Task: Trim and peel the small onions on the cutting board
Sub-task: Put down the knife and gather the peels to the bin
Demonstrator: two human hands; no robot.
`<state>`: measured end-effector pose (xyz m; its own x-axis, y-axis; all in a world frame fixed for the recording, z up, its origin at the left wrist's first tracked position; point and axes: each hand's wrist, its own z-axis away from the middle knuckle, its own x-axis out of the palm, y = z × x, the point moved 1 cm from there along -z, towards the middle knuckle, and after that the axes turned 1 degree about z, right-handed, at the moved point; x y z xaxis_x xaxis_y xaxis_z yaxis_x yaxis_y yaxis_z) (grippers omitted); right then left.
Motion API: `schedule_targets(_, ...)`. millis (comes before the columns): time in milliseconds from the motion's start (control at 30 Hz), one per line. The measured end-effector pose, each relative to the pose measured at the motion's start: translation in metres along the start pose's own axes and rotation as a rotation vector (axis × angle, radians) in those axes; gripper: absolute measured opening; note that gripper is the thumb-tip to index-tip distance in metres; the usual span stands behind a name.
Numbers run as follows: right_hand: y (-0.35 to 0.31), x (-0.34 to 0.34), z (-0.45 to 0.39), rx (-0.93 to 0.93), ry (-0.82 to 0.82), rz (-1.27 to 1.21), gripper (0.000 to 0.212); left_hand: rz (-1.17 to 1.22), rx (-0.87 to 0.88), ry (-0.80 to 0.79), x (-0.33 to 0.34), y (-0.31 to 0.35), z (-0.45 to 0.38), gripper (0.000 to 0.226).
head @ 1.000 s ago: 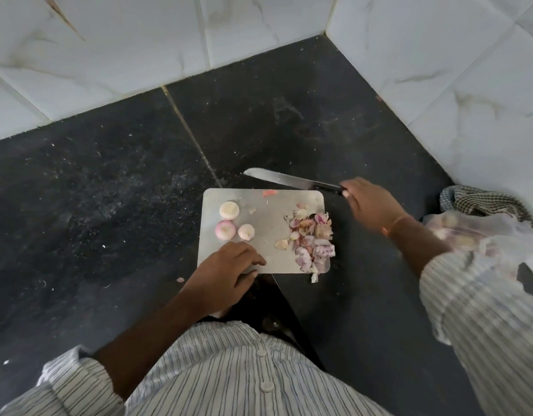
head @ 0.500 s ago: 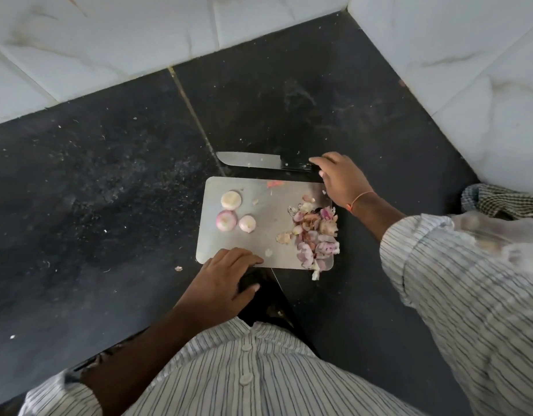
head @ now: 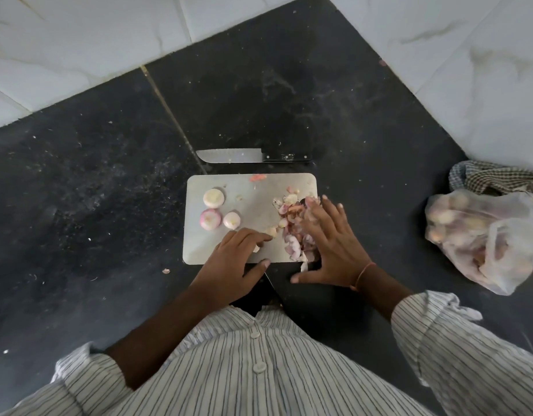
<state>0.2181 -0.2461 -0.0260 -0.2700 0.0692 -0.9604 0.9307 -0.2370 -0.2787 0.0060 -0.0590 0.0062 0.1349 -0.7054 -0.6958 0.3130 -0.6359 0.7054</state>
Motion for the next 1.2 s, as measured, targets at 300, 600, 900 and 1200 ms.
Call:
schedule_targets(300,0.003,0.010,-0.058,-0.155,-0.069,0.066,0.104,-0.012,-0.060,0.100,-0.016,-0.012,0.003,0.046)
schedule_targets(600,0.002,0.017,-0.089,-0.149,0.095,0.075,0.039,0.119,-0.155,0.113,-0.008,-0.011,0.002,0.038)
schedule_targets(900,-0.014,0.003,-0.102,0.002,0.110,-0.106,0.041,1.027,-0.748,0.196,0.004,0.000,-0.018,0.028)
schedule_targets(1200,-0.093,-0.037,-0.069,0.114,0.285,-0.393,0.030,1.797,-1.002,-0.040,0.014,0.037,-0.026,0.047)
